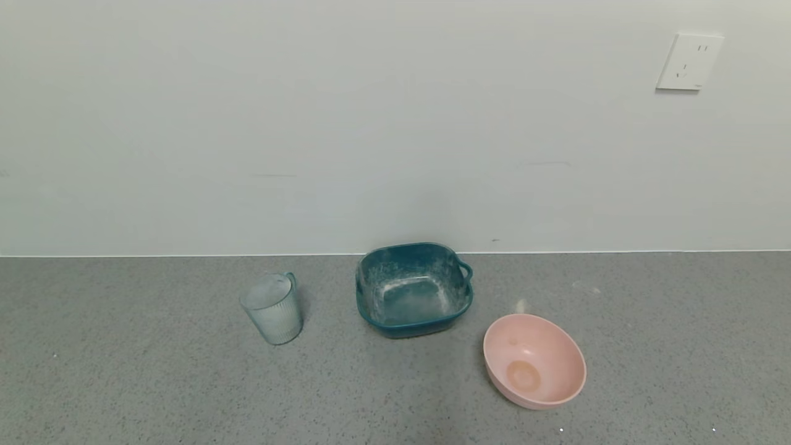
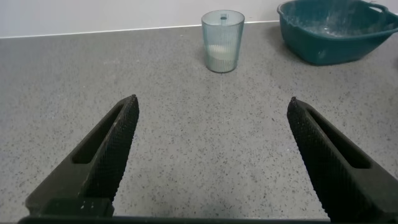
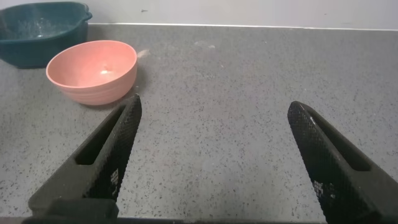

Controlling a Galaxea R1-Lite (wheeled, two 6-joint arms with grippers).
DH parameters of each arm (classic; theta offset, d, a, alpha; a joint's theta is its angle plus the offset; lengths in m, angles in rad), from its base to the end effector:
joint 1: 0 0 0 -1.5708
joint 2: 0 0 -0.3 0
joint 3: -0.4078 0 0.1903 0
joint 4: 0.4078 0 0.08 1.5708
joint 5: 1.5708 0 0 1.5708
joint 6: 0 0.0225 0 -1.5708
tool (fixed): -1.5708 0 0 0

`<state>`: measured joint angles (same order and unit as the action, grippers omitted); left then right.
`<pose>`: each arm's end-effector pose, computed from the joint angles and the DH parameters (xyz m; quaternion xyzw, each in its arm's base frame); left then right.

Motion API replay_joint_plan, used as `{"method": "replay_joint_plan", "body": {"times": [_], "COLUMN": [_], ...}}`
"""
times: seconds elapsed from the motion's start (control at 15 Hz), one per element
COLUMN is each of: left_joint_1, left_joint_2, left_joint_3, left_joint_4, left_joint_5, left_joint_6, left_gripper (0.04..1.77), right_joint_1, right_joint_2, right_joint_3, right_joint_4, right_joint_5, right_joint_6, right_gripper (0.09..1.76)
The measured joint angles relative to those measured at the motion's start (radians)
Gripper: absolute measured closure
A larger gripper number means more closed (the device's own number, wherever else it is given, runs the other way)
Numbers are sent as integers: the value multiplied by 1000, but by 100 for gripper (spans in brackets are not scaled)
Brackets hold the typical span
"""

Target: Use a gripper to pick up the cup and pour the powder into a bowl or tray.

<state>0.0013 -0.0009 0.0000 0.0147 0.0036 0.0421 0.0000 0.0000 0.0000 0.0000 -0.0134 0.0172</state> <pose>-0.0229 0.0001 0.0739 0.0211 0.0070 0.0023 0.9998 -0.0228 -0.0003 0.0755 0.0086 -0.0001 -0.0067 0.9999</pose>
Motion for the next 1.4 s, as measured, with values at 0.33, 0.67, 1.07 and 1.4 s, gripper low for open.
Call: {"method": "replay_joint_plan", "body": {"times": [0.33,0.67,1.07,1.4], "left_joint_1": [0,0,-8,-21], "left_joint_2": [0,3,171,499], "left_joint_3": [0,-47,-211,-423], "left_joint_4": [-2,13,6,2], "left_joint_5": [-4,-22,-9,-10], "left_joint_6": [19,20,20,22], "left_gripper": [9,9,9,9], "right_joint_1": [0,0,0,0], "right_joint_2": [0,0,0,0], "right_joint_3": [0,0,0,0], "right_joint_4": [0,0,0,0], "right_joint_5": [0,0,0,0], "right_joint_6": [-1,-1,-1,0], "right_gripper": [14,14,14,14]}}
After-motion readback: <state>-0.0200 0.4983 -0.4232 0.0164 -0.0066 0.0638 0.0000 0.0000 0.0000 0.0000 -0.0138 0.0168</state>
